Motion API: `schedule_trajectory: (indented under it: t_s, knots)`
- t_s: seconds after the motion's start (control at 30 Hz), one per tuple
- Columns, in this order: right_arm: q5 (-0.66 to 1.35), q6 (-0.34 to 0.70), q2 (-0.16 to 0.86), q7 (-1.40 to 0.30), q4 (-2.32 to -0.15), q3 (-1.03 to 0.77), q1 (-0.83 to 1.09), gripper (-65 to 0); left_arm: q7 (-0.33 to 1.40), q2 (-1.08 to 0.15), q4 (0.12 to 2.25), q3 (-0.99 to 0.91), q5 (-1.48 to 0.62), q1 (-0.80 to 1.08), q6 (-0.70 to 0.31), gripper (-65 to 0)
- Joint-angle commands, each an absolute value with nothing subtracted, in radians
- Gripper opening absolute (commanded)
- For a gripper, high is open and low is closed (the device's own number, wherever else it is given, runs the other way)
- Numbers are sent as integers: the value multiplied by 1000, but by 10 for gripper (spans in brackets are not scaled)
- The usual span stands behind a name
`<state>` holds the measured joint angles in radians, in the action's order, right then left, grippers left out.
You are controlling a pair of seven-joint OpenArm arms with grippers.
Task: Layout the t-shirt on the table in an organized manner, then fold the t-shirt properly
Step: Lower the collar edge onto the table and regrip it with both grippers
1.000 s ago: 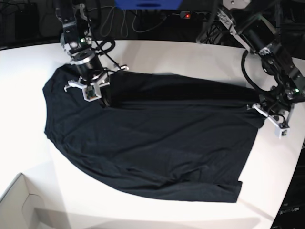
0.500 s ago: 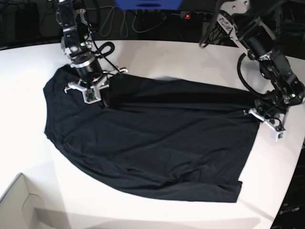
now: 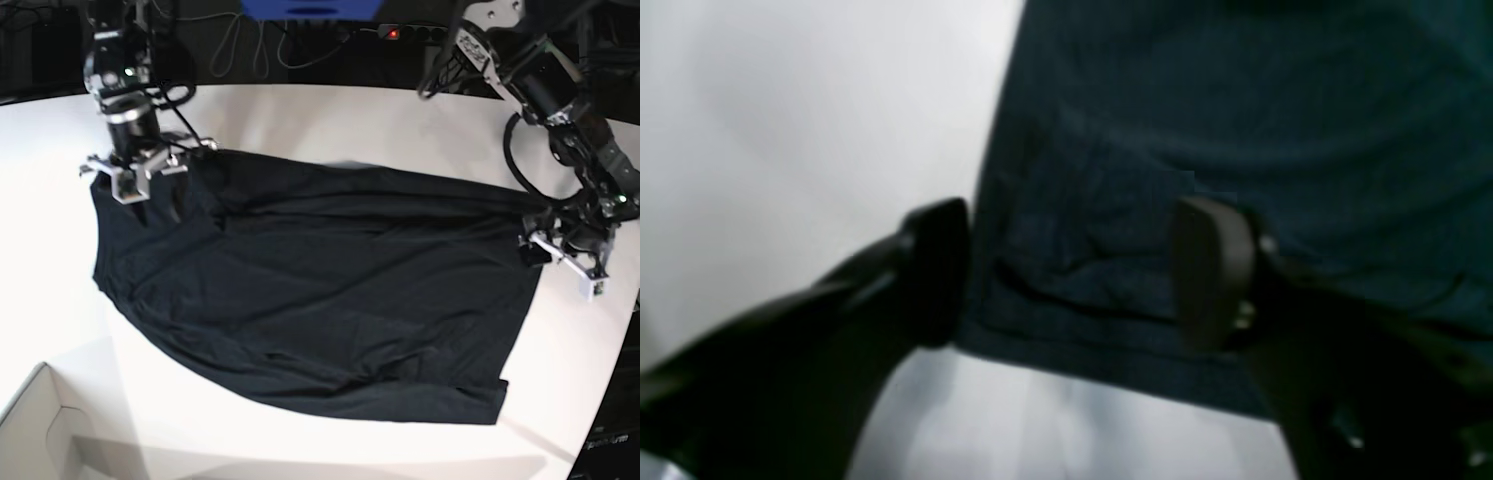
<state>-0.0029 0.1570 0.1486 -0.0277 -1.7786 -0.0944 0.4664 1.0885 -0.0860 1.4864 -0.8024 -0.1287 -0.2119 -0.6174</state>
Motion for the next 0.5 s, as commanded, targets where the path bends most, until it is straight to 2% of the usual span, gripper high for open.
schedule_trajectory:
  t_s: [0.0, 0.17, 0.47]
  knots:
    - [1, 156, 156, 4, -1797, -102, 492, -332, 1076, -99, 1526, -802, -142, -216, -621, -167]
    - [1, 156, 154, 5, -1796, -101, 588, -331, 1066, -99, 1586, -802, -142, -163, -621, -157]
    - [1, 157, 162, -1, -1770, -48, 599, -333, 1020, -97, 1506, -803, -142, -131, -621, -157]
